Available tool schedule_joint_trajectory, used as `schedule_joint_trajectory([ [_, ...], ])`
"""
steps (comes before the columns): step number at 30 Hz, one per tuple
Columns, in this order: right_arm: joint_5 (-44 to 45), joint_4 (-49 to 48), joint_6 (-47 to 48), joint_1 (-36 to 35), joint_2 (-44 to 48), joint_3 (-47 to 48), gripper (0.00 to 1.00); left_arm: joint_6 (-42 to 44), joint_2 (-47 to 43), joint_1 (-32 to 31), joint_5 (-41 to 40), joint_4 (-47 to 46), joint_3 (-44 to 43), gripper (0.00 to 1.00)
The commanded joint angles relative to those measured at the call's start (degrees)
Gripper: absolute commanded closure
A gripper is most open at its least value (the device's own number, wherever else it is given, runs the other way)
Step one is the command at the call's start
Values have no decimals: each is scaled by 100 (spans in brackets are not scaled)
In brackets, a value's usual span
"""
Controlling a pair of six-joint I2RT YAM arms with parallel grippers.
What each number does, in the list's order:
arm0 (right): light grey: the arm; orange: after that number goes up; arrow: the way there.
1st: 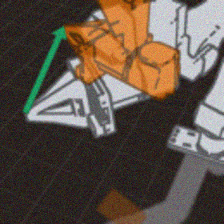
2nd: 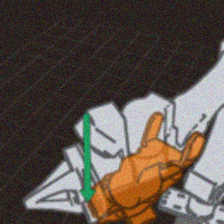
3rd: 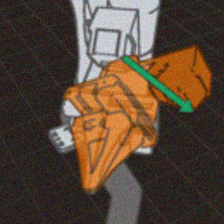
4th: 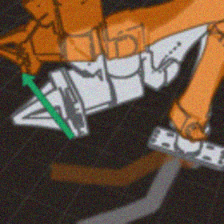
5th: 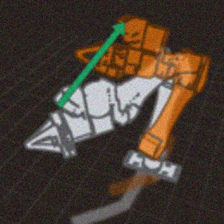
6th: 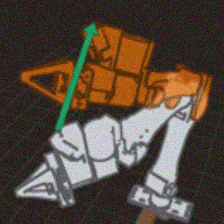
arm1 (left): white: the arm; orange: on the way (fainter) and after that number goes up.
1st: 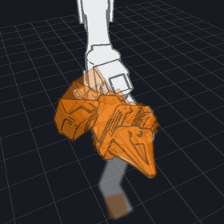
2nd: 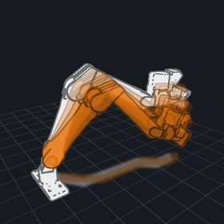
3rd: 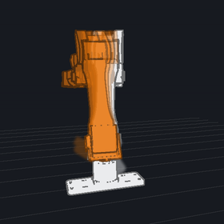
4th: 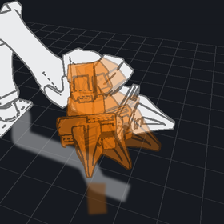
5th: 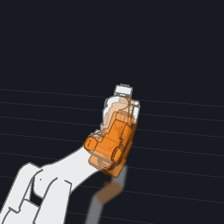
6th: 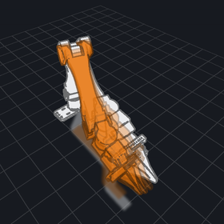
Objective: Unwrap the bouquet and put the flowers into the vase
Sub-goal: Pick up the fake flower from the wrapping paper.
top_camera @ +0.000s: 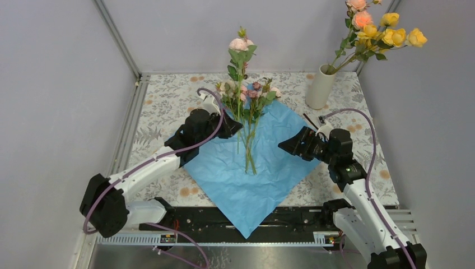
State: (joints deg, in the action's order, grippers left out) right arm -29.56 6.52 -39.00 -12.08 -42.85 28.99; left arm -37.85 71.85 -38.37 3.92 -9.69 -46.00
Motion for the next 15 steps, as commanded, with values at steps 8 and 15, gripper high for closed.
schedule_joint_trajectory([
  [8, -1385, -2064, -1475, -100, -264, 826, 8, 82, -1032, 233, 2749, 1808, -1134, 100],
  [15, -899, -2818, -1697, -773, -1002, 1501, 10, 353, -1217, 226, 4059, 1022, -590, 100],
])
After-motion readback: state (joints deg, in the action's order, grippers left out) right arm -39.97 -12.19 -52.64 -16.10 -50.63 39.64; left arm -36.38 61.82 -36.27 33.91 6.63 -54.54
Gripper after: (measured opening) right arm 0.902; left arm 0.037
